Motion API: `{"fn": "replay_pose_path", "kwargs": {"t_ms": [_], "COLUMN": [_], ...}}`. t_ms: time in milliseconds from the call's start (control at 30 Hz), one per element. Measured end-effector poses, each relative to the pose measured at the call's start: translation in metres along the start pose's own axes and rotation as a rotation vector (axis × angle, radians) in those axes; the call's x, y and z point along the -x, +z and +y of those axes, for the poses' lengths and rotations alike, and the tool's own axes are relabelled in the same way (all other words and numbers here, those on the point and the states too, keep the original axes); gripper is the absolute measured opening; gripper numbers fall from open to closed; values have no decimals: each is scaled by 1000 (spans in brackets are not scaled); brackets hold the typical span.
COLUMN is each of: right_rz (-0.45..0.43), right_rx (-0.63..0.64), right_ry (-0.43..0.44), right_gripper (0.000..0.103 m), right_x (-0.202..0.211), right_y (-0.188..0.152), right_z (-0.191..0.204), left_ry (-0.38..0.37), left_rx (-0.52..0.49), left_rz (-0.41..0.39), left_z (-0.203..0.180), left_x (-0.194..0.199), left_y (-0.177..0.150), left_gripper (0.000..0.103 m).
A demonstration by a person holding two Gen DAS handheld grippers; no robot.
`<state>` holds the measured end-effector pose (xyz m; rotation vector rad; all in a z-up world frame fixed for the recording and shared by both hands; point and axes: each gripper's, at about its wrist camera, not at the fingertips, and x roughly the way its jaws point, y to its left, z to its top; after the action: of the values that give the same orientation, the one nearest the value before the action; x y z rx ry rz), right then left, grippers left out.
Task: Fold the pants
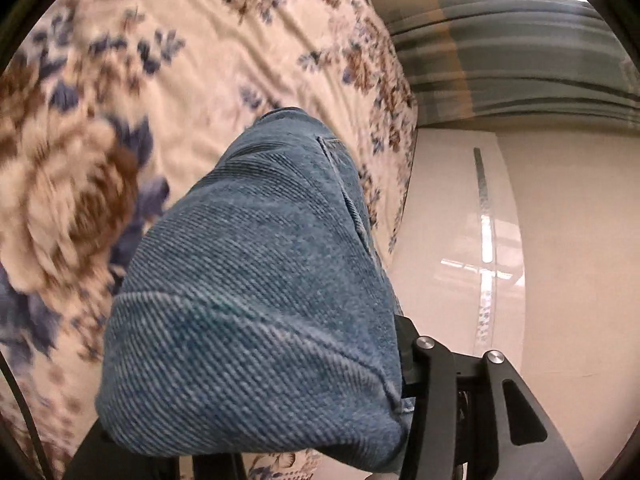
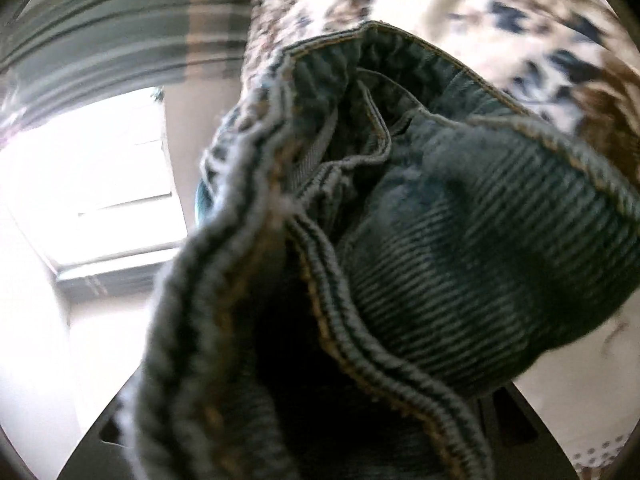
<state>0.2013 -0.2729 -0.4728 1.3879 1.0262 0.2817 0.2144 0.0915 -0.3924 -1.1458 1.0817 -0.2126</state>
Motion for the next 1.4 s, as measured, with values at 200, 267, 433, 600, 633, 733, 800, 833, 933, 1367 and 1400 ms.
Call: {"fn": "replay_pose_path", "kwargs": {"t_ms": [200, 267, 433, 600, 633, 733, 800, 833, 933, 1367, 1400], "right_rz": [24, 29, 25, 43, 49, 74, 94, 106, 142, 240, 249], "right_rx": [64, 85, 134, 144, 145, 152, 165, 167, 195, 131, 110], "right_ry": [20, 24, 29, 83, 92, 113, 121, 127, 126, -81, -93], "right_gripper": [42, 42, 42, 42, 42, 42, 42, 42, 42, 44, 44], "right_x": [-64, -91, -186, -304, -323, -389, -426, -449, -505, -660, -661], "right_y": [-33, -47, -90, -128, -131, -139, -137, -145, -132, -85, -83], "right_z": [60, 82, 129, 166, 171, 189, 198, 199, 234, 114, 106], "left_ry": [-22, -37, -52, -40, -38, -37, -41, -38, -33, 80, 85], "left_rx": [-21, -24, -38, -70, -72, -71, -66, -66, -61, 33, 38], "left_rz": [-33, -40, -46, -100, -108, -150, -173, -186, -215, -110, -99], "left_z": [0, 10, 37, 64, 66, 82, 95, 101, 128, 294, 296], "left_x": [70, 99, 160, 214, 219, 233, 236, 236, 231, 137, 137], "left_y": [72, 105, 188, 285, 297, 348, 380, 393, 432, 469, 467], "left_gripper": [44, 44, 44, 44, 44, 44, 44, 44, 44, 49, 50]}}
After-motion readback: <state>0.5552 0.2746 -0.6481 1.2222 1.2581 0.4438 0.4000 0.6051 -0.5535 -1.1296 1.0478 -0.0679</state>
